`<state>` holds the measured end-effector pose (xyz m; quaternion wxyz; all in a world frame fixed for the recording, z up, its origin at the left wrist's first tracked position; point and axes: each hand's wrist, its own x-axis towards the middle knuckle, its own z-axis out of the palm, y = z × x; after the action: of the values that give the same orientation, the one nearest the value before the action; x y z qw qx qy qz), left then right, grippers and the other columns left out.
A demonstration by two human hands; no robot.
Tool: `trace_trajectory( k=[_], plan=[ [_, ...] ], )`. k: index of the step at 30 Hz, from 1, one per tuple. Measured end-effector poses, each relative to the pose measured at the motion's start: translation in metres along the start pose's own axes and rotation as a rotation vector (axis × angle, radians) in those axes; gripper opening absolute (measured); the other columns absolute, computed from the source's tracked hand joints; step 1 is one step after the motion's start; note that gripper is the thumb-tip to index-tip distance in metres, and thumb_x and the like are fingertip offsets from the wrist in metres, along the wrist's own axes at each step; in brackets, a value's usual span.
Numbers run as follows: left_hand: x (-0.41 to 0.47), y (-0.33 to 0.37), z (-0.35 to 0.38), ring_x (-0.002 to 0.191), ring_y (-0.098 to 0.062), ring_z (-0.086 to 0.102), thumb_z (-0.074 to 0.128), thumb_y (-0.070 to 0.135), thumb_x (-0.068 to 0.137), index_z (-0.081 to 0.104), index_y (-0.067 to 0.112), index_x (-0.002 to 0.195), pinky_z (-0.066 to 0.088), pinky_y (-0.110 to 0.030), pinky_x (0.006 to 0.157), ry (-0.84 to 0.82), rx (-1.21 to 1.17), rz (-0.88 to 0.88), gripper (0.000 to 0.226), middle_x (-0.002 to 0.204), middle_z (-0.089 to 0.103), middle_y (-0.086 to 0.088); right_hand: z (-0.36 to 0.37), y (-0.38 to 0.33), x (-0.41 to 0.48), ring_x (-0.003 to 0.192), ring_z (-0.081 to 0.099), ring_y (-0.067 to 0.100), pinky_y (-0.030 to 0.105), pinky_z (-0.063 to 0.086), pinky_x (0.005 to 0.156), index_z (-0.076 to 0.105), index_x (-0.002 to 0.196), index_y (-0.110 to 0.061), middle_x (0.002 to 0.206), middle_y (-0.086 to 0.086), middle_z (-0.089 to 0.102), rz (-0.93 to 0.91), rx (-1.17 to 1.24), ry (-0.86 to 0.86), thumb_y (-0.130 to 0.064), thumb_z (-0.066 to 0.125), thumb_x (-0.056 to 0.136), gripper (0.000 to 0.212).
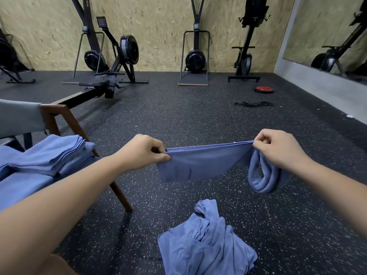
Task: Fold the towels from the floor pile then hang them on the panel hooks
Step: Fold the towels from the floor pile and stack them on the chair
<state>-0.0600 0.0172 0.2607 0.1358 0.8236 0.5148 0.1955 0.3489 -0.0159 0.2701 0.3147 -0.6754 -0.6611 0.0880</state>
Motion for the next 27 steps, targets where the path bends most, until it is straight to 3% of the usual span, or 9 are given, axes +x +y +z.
trace_trajectory(
  k=[4, 8, 16, 19, 22, 24, 27],
  plan=[
    [-0.003, 0.001, -0.006, 0.07, -0.013, 0.062, 0.09, 0.037, 0.083, 0.076, 0.013, 0.08, 0.052, -0.034, 0.069, 0.078, -0.53, -0.121, 0.029, 0.077, 0.075, -0.009, 0.004, 0.008, 0.003, 0.075, 0.064, 0.011, 0.028, 0.043, 0.066, 0.072, 0.08, -0.024, 0.074, -0.005, 0.071, 0.016, 0.003, -0.059, -0.017, 0.067, 0.093, 0.015],
    [-0.005, 0.007, -0.009, 0.074, -0.018, 0.067, 0.083, 0.02, 0.092, 0.075, 0.007, 0.094, 0.055, -0.031, 0.067, 0.116, -0.695, -0.122, 0.015, 0.083, 0.077, -0.012, 0.011, 0.014, 0.006, 0.075, 0.064, 0.011, 0.029, 0.043, 0.067, 0.072, 0.083, -0.027, 0.076, -0.006, 0.072, 0.025, 0.006, -0.117, -0.015, 0.066, 0.093, 0.016],
    [-0.006, 0.023, -0.007, 0.07, -0.012, 0.065, 0.079, 0.02, 0.097, 0.082, 0.014, 0.094, 0.055, -0.028, 0.062, 0.032, -0.567, -0.163, 0.007, 0.085, 0.079, -0.014, 0.027, 0.022, -0.002, 0.077, 0.064, 0.011, 0.029, 0.047, 0.075, 0.074, 0.094, -0.032, 0.079, -0.007, 0.072, -0.008, 0.082, -0.218, -0.02, 0.076, 0.096, 0.013],
    [-0.005, 0.029, 0.001, 0.064, -0.012, 0.069, 0.076, 0.016, 0.099, 0.081, 0.019, 0.093, 0.06, -0.031, 0.062, -0.011, -0.376, -0.18, 0.008, 0.076, 0.078, 0.0, 0.036, 0.018, -0.006, 0.069, 0.062, 0.006, 0.024, 0.046, 0.069, 0.072, 0.098, -0.031, 0.078, -0.008, 0.072, -0.014, 0.096, -0.237, -0.021, 0.077, 0.096, 0.012],
    [-0.005, 0.033, 0.006, 0.053, -0.013, 0.068, 0.067, 0.013, 0.1, 0.078, 0.024, 0.096, 0.052, -0.027, 0.051, -0.085, -0.173, -0.189, 0.016, 0.064, 0.07, 0.015, 0.045, 0.007, -0.012, 0.054, 0.056, 0.003, 0.029, 0.046, 0.064, 0.071, 0.1, -0.028, 0.074, -0.007, 0.071, 0.0, 0.207, -0.296, -0.018, 0.076, 0.096, 0.012],
    [-0.006, 0.034, 0.009, 0.05, -0.013, 0.066, 0.066, 0.011, 0.098, 0.076, 0.023, 0.099, 0.048, -0.028, 0.047, -0.096, -0.154, -0.214, 0.016, 0.064, 0.07, 0.01, 0.048, -0.005, -0.019, 0.053, 0.054, 0.004, 0.029, 0.045, 0.062, 0.07, 0.103, -0.025, 0.074, -0.006, 0.069, -0.017, 0.272, -0.328, -0.016, 0.075, 0.097, 0.012],
    [-0.008, 0.037, 0.01, 0.056, -0.018, 0.073, 0.071, 0.012, 0.097, 0.075, 0.024, 0.099, 0.058, -0.037, 0.055, -0.107, -0.216, -0.238, 0.013, 0.076, 0.077, -0.001, 0.047, -0.032, -0.031, 0.063, 0.058, 0.014, 0.031, 0.05, 0.056, 0.069, 0.109, -0.02, 0.075, -0.005, 0.068, -0.057, 0.399, -0.373, -0.013, 0.074, 0.099, 0.013]
  ],
)
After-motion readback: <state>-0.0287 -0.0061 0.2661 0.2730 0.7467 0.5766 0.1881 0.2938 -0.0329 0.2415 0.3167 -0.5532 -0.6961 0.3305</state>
